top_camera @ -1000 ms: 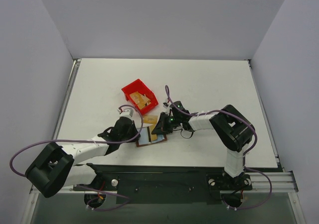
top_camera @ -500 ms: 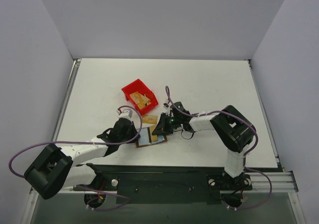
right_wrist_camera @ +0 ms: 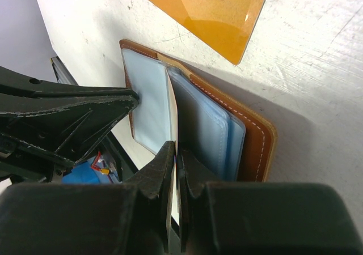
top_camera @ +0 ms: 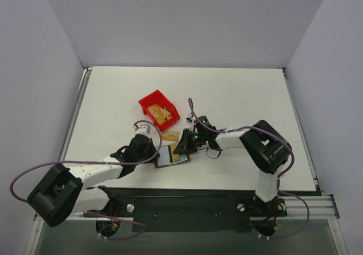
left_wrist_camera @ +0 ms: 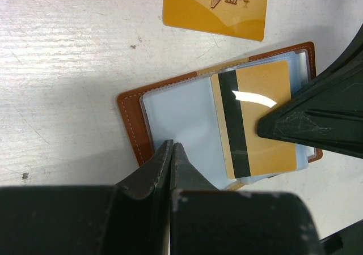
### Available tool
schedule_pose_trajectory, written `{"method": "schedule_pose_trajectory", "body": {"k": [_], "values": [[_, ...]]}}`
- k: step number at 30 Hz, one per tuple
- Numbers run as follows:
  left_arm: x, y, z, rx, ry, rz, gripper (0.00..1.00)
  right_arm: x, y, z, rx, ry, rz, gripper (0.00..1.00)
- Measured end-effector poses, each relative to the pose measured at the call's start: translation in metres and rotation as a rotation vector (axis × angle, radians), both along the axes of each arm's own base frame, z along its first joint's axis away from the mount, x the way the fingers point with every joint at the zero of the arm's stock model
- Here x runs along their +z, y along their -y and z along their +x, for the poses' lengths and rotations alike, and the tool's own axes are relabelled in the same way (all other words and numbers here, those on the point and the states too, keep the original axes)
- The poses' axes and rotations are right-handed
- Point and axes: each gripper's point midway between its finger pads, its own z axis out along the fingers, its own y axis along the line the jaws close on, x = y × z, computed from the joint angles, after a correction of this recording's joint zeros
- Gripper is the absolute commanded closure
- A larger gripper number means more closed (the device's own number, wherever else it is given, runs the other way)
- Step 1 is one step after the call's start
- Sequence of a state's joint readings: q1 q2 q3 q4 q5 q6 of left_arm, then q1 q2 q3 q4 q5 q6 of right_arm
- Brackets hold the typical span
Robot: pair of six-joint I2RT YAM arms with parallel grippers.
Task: Put the credit cards into the card holder
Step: Insert the credit card into the card holder.
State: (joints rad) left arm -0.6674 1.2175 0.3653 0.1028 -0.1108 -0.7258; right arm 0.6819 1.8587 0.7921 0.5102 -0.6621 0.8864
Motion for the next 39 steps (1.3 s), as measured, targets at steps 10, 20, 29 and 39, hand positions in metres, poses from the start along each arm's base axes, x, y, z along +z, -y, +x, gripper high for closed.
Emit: {"method": "schedule_pose_trajectory", "body": {"k": [10, 20, 29, 39], "values": [[0.000, 0.000, 0.000, -0.002, -0.001, -0.001, 1.00, 0.000, -0.003, -0.004, 0.007, -0.005, 0.002, 1.00], [0.000, 0.000, 0.000, -0.002, -0.001, -0.001, 1.00, -0.002, -0.008, -0.006, 0.005, -0.016, 0.013, 1.00], [0.000, 0.000, 0.000, 0.000, -0.002, 0.001, 1.00, -0.001, -0.013, -0.006, 0.004, -0.026, 0.036, 1.00], [0.000, -0.001, 0.000, 0.000, -0.002, 0.001, 1.00, 0.002, -0.017, -0.007, -0.001, -0.035, 0.054, 1.00]]}}
